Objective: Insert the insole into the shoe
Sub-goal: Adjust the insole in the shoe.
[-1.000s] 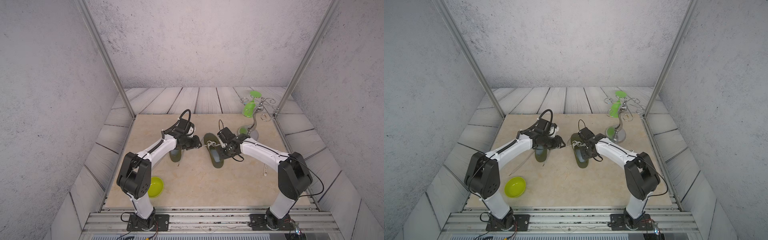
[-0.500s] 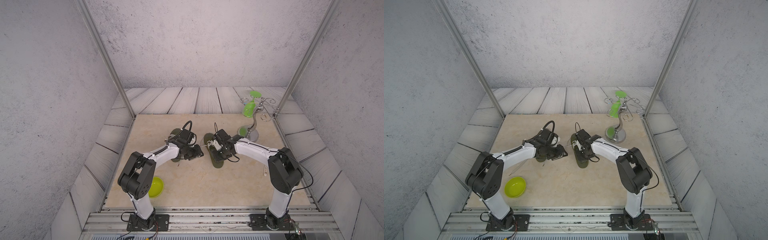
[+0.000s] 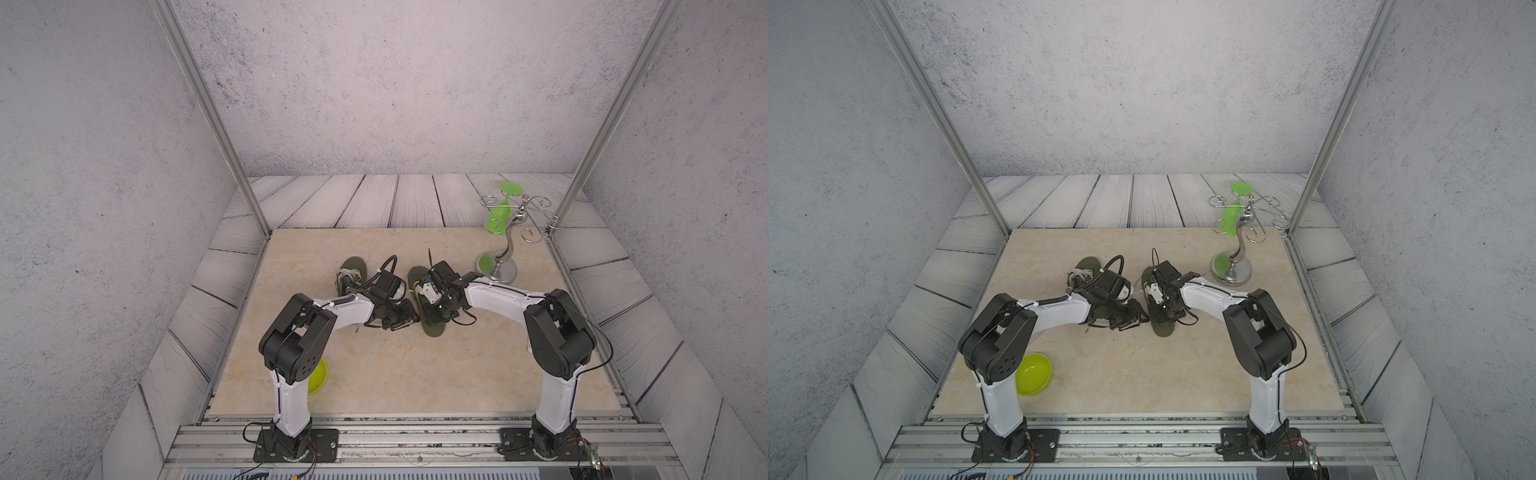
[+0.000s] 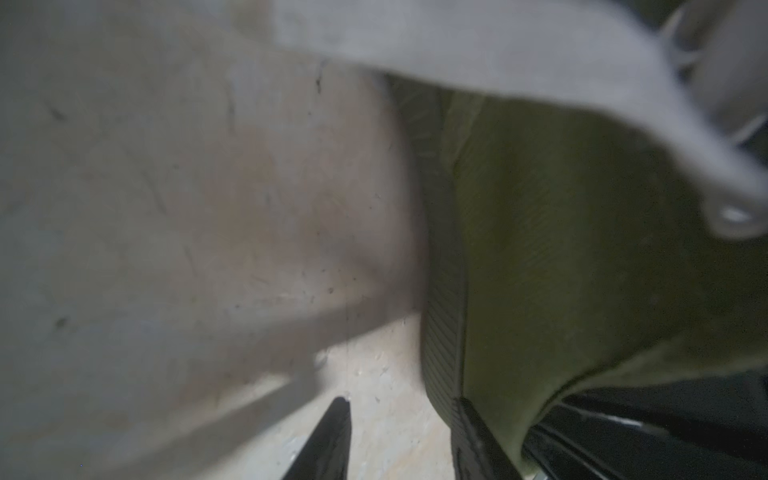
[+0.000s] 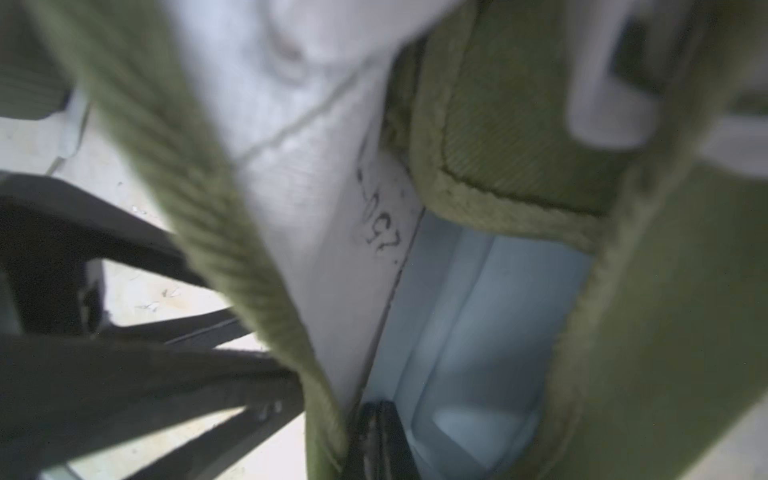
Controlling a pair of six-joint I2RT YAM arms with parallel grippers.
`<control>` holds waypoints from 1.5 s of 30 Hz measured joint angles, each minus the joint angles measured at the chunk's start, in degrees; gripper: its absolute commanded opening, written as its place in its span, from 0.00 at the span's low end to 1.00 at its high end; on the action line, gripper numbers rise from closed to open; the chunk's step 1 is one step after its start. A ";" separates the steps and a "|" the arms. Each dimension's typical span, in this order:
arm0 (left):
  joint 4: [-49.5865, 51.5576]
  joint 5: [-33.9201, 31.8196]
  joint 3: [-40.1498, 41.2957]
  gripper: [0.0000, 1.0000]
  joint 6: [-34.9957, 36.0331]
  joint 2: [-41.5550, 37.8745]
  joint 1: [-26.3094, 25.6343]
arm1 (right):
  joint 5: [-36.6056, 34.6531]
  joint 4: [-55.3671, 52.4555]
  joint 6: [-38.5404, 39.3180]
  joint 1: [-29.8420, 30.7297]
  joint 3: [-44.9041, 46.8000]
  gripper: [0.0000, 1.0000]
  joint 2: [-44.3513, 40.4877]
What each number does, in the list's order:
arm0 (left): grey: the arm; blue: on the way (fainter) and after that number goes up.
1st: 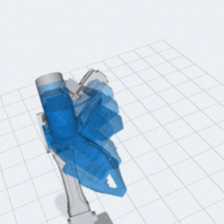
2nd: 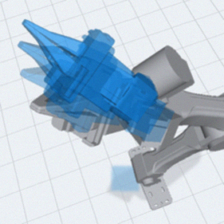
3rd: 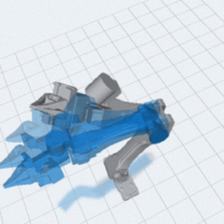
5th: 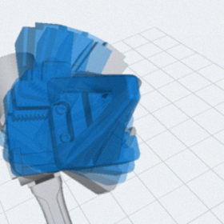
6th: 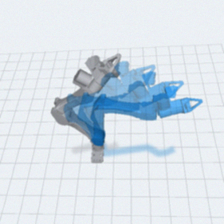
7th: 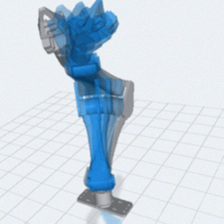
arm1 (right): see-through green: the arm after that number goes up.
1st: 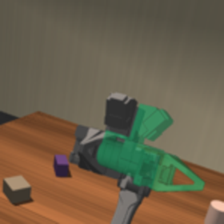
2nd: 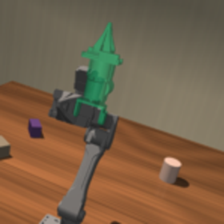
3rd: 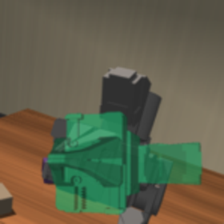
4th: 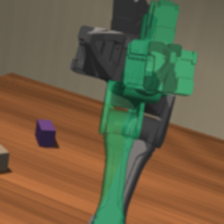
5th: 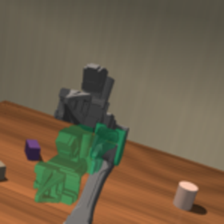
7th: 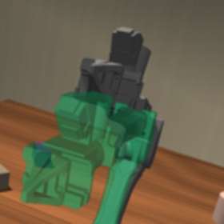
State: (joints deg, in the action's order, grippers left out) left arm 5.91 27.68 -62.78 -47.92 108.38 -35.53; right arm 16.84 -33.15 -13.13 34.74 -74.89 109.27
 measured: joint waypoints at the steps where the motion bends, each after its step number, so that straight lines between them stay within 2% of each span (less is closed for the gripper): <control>1: -0.17 0.00 0.04 0.43 -0.02 0.00 0.00 | 0.74 0.04 0.00 -0.20 0.00 0.08 0.00; 10: -1.44 0.00 0.76 0.43 -0.13 0.04 0.00 | 6.03 0.17 -0.02 -1.07 0.46 0.08 -0.55; 24: -1.42 -0.04 1.03 0.43 -0.07 0.11 0.00 | 13.64 -0.17 -2.62 -1.16 2.36 0.08 -6.62; 27: 0.00 -1.07 0.85 0.43 0.70 0.04 -0.09 | 10.86 -2.08 -3.32 -1.05 2.25 0.09 -8.07; 30: 4.76 -3.52 -0.39 0.43 2.82 -0.90 -0.50 | 4.31 -5.38 -3.98 -1.05 2.21 0.10 -10.84; 34: 10.75 -5.68 -3.93 0.45 5.64 -4.26 -1.64 | -4.28 -8.72 -4.87 -1.22 2.67 0.11 -17.84; 38: 13.11 -5.77 -8.63 0.45 7.39 -6.60 -3.08 | -9.22 -8.81 -6.03 -1.97 7.08 0.11 -25.38; 40: 15.45 -6.51 -12.70 0.39 8.81 -5.73 -4.35 | -10.47 -8.85 -6.75 -2.60 10.32 0.11 -27.69; 45: 22.05 -11.82 -23.69 0.14 13.51 0.83 -8.33 | -11.67 -8.92 -7.91 -3.74 16.15 0.11 -28.87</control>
State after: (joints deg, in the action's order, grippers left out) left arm 27.97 15.86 -86.48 -34.41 109.21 -43.86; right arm 5.17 -42.06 -21.04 31.00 -58.74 80.40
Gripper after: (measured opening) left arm 0.210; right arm 0.108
